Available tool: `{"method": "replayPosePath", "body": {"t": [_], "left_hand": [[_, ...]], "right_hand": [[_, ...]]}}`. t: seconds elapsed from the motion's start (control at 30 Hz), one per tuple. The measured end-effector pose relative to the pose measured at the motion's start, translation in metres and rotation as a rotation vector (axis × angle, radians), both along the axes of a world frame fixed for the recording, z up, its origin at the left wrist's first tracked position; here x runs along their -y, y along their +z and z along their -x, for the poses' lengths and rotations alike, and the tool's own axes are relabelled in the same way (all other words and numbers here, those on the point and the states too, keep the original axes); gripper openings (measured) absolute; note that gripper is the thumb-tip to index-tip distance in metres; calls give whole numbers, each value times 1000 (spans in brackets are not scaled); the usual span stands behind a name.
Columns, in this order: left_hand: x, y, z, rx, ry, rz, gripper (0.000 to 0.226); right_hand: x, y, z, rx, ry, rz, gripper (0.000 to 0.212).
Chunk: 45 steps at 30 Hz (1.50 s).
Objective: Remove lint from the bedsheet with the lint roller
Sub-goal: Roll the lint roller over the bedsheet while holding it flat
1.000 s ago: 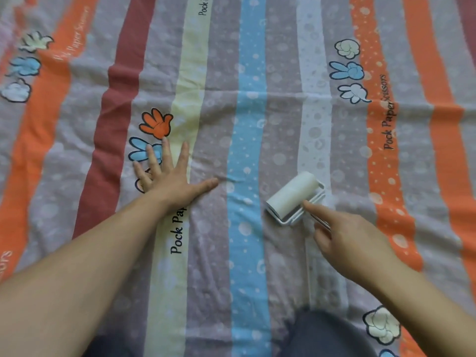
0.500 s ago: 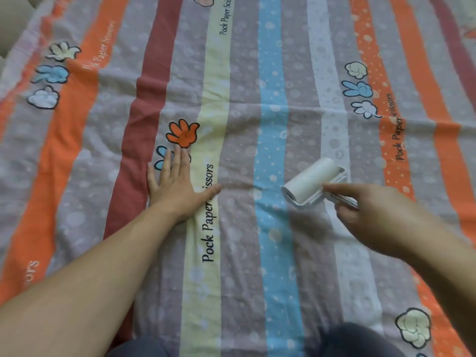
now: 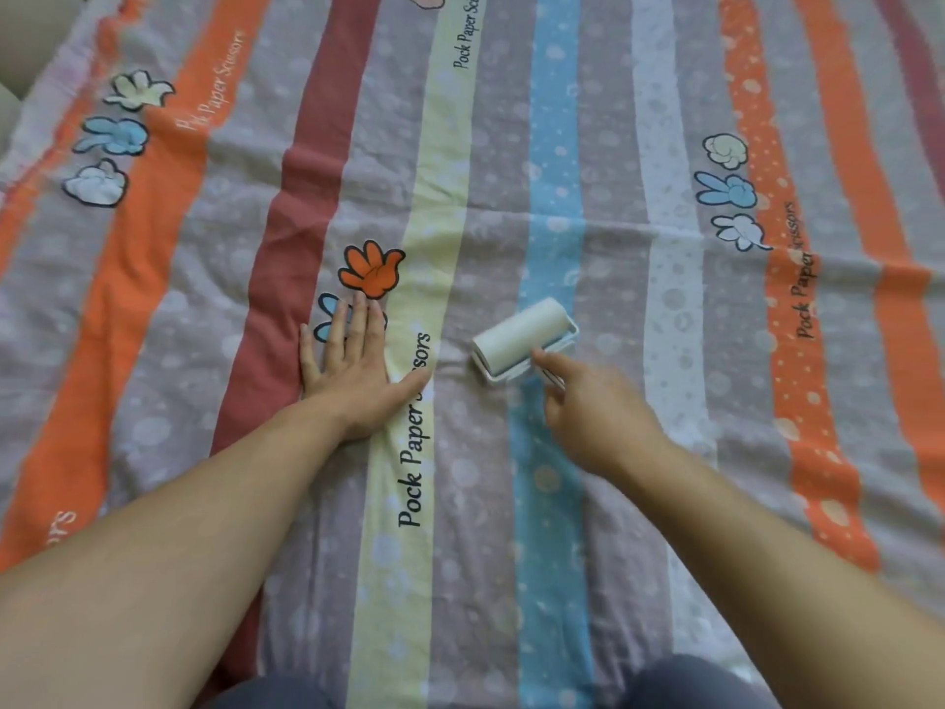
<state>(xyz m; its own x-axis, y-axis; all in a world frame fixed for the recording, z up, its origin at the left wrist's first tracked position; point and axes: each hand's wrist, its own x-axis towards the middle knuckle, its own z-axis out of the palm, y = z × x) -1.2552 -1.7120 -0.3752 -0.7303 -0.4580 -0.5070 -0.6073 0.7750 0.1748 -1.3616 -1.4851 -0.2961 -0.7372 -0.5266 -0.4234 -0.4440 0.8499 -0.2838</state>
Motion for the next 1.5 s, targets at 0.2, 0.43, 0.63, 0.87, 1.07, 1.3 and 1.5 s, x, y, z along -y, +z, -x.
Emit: {"method": "replayPosePath", "body": {"t": [0.2,0.43,0.63,0.87,1.07,1.3,1.5], "left_hand": [[-3,5,-1,-10,8,32,108],[4,15,-15,-27,-50,33,105],[29,17,-34,-37,22,91,90],[33,6,-35,-54,47,87,104],[35,-4,-34,-47,33,69,99],[35,1,-30,-4,46,35,100],[27,13,-32,-25,70,52,99]], "right_hand": [[-73,26,-35,34,-25,-83,47],[-113,69,-40,95,38,-262,45],[-72,106,-22,87,-6,-179,40],[86,36,3,18,-34,193,43],[106,2,2,52,-48,118,46],[26,3,-36,39,3,-7,51],[-34,19,-60,46,28,-111,49]]}}
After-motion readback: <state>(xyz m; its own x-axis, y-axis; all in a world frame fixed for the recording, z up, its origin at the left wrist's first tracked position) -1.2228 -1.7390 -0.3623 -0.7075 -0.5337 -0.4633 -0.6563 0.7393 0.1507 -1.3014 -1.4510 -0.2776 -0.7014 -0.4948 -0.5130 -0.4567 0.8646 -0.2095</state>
